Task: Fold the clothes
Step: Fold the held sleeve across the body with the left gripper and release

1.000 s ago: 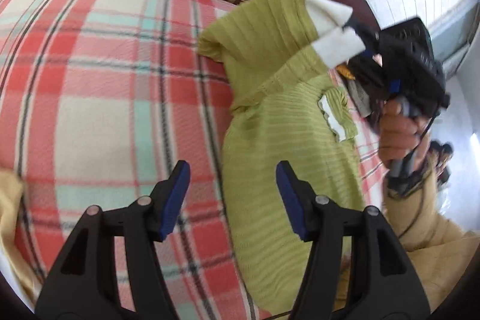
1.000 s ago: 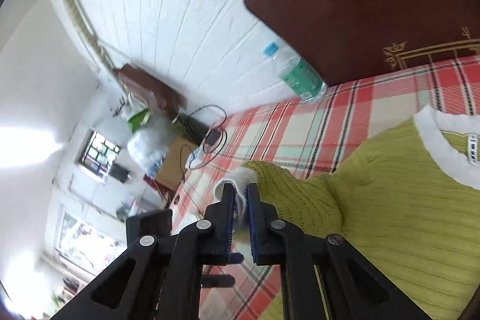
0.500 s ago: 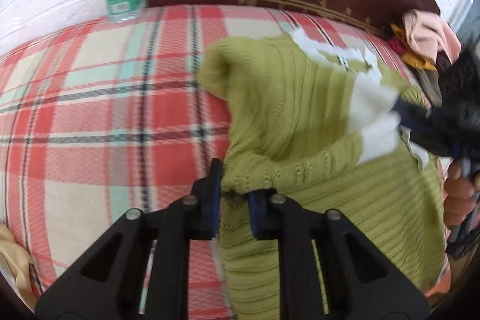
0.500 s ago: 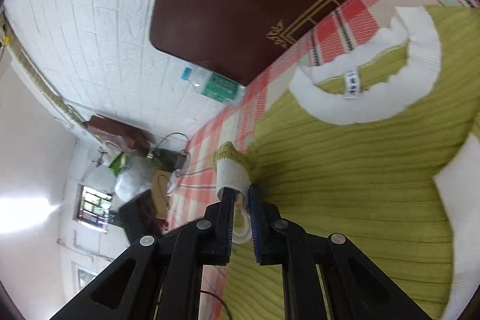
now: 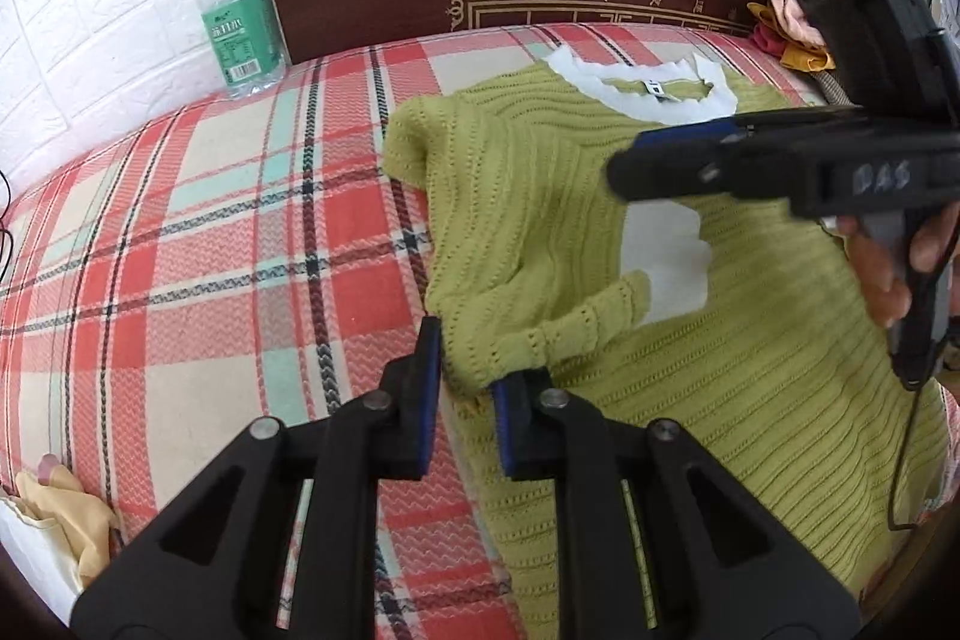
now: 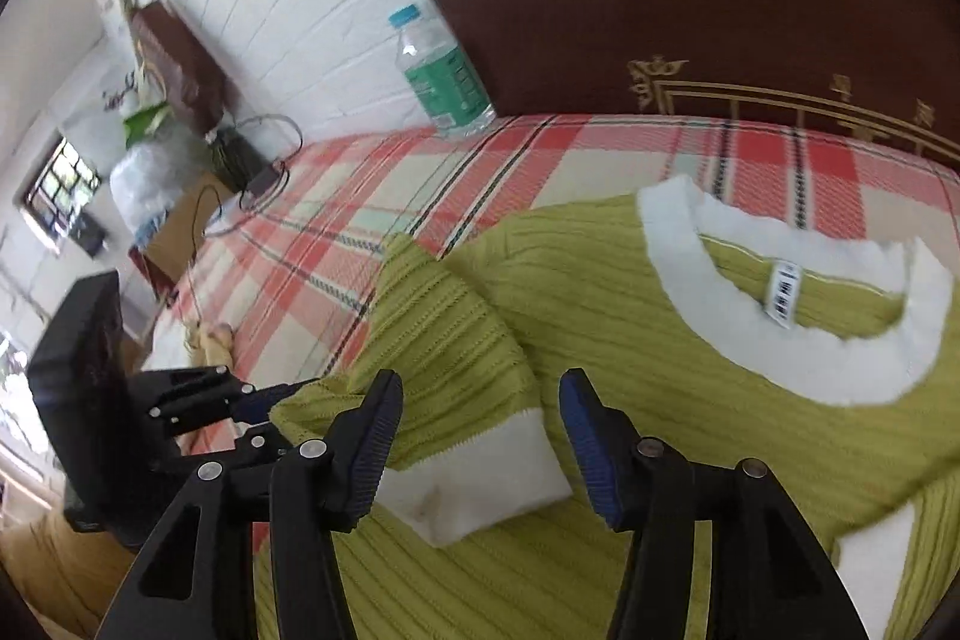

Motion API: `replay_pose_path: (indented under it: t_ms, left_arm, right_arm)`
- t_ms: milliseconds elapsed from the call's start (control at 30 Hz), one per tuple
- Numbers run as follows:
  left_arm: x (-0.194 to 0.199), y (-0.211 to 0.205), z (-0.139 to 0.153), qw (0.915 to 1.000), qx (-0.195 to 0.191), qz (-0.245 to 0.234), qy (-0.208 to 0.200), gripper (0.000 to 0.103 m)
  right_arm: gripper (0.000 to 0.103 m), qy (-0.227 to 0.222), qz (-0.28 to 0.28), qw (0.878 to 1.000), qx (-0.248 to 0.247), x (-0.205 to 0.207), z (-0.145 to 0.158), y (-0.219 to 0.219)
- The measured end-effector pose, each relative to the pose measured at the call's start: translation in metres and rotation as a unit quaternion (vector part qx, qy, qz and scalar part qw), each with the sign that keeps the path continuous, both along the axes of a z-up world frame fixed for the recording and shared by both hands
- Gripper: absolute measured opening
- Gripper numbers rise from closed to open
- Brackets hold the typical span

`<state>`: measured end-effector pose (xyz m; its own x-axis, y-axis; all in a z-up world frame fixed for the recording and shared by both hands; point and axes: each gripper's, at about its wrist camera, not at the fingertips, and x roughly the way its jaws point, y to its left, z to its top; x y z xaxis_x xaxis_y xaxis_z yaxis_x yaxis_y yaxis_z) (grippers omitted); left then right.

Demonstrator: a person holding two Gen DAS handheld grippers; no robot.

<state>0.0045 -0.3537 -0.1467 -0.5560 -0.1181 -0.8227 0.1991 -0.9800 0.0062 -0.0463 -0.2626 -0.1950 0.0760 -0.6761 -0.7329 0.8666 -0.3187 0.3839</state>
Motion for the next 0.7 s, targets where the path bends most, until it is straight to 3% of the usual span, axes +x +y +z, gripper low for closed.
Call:
replay_pose_path:
  t_ms: [67,100,133,267,300,433,467,500,567,700]
  left_arm:
    - [0.001,-0.003,-0.002,0.9999,0.016,0.003,0.000,0.017]
    - [0.002,-0.004,-0.003,0.9998,0.021,0.004,0.000,0.017]
    - [0.004,-0.003,-0.003,0.9998,0.022,0.002,0.000,0.017]
    - [0.013,0.003,-0.005,0.9995,0.031,-0.010,-0.002,0.017]
    - [0.015,0.005,-0.006,0.9994,0.031,-0.014,-0.003,0.017]
    - [0.022,0.008,-0.004,0.9994,0.028,-0.022,0.004,0.017]
    - [0.023,0.005,-0.001,0.9993,0.030,-0.019,0.012,0.022]
    - [0.025,0.003,0.002,0.9991,0.033,-0.015,0.020,0.033]
    - [0.026,0.000,0.008,0.9987,0.035,-0.006,0.036,0.049]
    - [0.018,0.003,0.006,0.9987,0.037,-0.015,0.032,0.050]
  right_arm:
    - [0.053,0.014,0.015,1.000,0.019,0.004,-0.006,-0.010]
    - [0.036,0.016,0.018,0.999,0.027,0.004,-0.009,-0.014]
    - [0.008,0.018,0.022,0.999,0.034,0.004,-0.012,-0.017]
    - [0.007,-0.018,-0.009,0.999,0.036,-0.012,-0.017,-0.001]
    - [0.008,-0.015,-0.009,0.999,0.047,-0.013,-0.016,0.002]
    - [0.044,0.044,0.005,0.997,0.061,-0.009,0.011,0.003]
    - [0.047,0.060,0.013,0.997,0.045,-0.006,0.022,0.000]
    - [0.053,0.075,0.026,0.996,0.033,-0.001,0.030,-0.007]
    - [0.056,0.096,0.056,0.994,0.019,0.009,0.041,-0.026]
    - [0.056,0.103,0.087,0.990,0.048,0.016,0.026,-0.075]
